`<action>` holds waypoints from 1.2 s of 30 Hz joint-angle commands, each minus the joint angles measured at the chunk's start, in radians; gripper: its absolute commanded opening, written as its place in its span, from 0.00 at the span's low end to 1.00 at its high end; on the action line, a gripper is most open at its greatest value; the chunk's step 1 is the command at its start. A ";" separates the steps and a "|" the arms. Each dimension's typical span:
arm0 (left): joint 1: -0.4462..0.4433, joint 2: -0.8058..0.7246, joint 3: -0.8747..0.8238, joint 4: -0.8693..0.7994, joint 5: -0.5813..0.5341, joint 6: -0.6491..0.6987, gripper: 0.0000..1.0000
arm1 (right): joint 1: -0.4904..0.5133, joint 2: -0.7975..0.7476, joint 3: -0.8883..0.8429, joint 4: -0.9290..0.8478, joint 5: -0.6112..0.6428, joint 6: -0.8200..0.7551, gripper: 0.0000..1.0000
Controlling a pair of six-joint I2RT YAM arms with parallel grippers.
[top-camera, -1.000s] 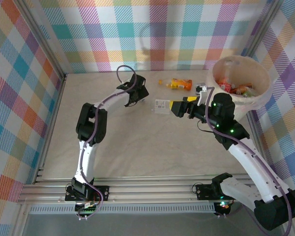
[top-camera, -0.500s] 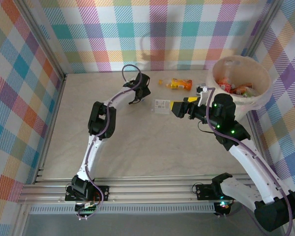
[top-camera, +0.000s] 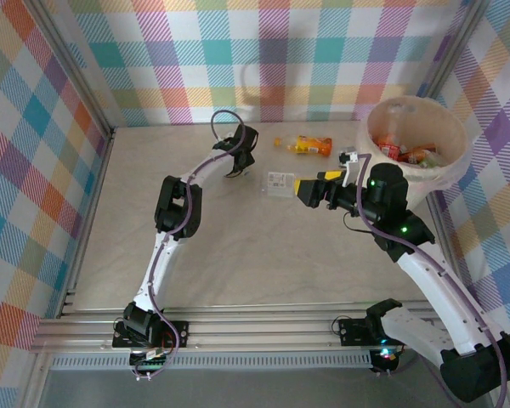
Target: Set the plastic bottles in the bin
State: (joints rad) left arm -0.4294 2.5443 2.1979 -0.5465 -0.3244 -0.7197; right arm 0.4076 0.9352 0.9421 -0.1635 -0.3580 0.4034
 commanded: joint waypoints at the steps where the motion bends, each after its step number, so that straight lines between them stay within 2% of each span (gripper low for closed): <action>1: 0.009 -0.026 -0.041 0.019 0.044 0.037 0.56 | 0.007 -0.021 0.004 -0.005 0.014 -0.018 1.00; 6: 0.010 -0.151 -0.232 0.174 0.077 0.080 0.51 | 0.007 -0.032 -0.020 0.047 0.022 -0.023 1.00; 14: 0.008 -0.426 -0.585 0.426 0.146 0.126 0.49 | 0.007 -0.042 -0.070 0.148 0.042 0.019 1.00; 22: -0.010 -0.671 -0.822 0.564 0.293 0.100 0.48 | 0.007 0.018 -0.046 0.174 0.011 0.055 1.00; 29: -0.040 -0.842 -0.953 0.703 0.501 0.094 0.48 | 0.007 0.033 -0.039 0.189 0.096 0.124 1.00; 36: -0.108 -0.923 -0.988 0.782 0.795 0.167 0.48 | 0.007 0.103 0.071 0.107 0.017 0.176 1.00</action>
State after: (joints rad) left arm -0.5049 1.6718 1.2243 0.1543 0.2848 -0.6041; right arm 0.4076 1.0168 0.9321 -0.0460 -0.2951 0.5446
